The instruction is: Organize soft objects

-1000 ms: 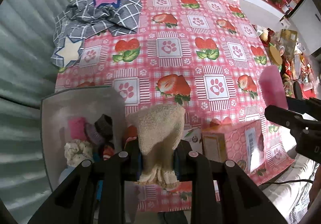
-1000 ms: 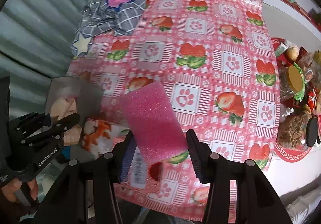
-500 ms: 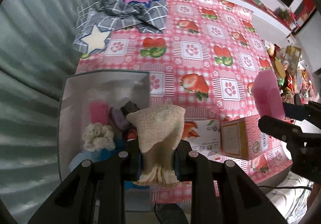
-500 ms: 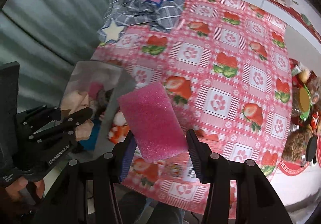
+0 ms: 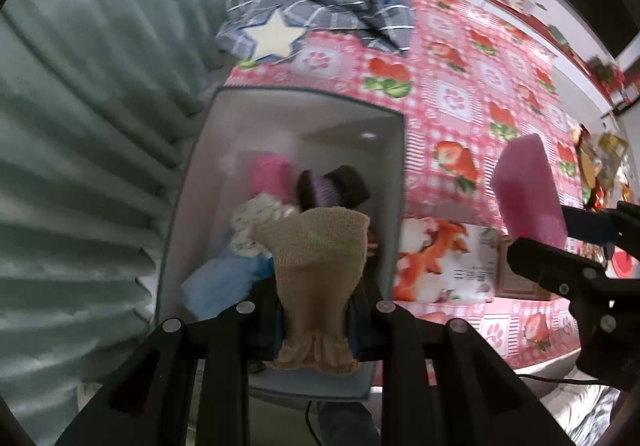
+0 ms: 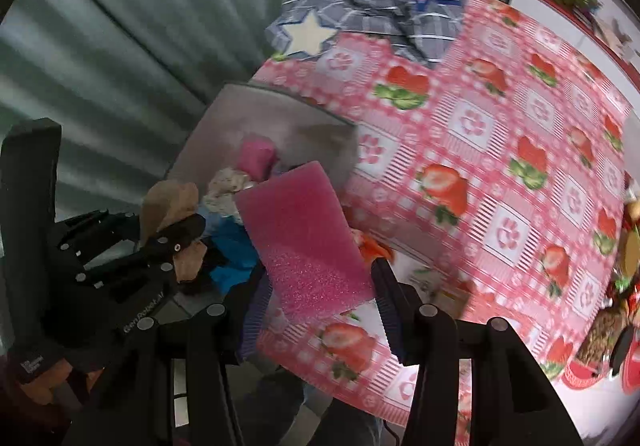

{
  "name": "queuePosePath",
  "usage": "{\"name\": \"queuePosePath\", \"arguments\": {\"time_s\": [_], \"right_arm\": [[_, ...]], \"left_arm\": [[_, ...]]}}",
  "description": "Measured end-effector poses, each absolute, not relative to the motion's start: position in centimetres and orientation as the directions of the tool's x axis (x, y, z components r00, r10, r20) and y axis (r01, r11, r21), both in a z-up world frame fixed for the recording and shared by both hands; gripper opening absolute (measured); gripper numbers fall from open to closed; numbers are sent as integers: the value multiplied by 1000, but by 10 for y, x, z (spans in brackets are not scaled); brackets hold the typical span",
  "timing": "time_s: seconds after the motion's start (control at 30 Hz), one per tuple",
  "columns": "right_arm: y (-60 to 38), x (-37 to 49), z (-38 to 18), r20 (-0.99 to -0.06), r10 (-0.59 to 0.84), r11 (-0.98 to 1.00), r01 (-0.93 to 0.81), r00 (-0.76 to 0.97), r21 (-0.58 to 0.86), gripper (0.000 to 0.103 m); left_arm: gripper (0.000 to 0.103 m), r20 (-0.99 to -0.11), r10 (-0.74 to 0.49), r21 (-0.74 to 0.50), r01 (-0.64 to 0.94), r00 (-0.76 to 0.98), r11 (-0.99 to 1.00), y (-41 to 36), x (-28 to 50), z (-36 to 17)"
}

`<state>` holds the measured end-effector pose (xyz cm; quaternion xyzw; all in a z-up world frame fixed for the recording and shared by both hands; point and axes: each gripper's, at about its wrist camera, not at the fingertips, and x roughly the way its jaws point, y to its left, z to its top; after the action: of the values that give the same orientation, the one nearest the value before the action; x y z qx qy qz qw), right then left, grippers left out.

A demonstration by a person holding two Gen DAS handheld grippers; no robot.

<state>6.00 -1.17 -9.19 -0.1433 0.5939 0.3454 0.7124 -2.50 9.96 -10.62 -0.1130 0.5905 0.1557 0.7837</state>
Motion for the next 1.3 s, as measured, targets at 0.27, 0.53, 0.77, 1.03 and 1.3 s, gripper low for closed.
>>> {"name": "queuePosePath", "arguments": {"time_s": [0.27, 0.53, 0.77, 1.03, 1.3], "right_arm": [[40, 54, -100, -949, 317, 662, -719, 12, 212, 52], [70, 57, -104, -950, 312, 633, -745, -6, 212, 62], [72, 62, -104, -952, 306, 651, -729, -3, 211, 99], [67, 55, -106, -965, 256, 643, -756, 62, 122, 102], [66, 46, -102, -970, 226, 622, -780, 94, 70, 102]], "left_arm": [[26, -970, 115, 6, -453, 213, 891, 127, -48, -119], [79, -954, 167, 25, -494, 247, 869, 139, -59, -116], [86, -955, 136, -18, -511, 262, 859, 146, -59, -113], [90, -957, 213, 68, -560, 197, 826, 149, -62, -112], [91, -959, 209, 79, -526, 192, 847, 136, -75, -113]]}}
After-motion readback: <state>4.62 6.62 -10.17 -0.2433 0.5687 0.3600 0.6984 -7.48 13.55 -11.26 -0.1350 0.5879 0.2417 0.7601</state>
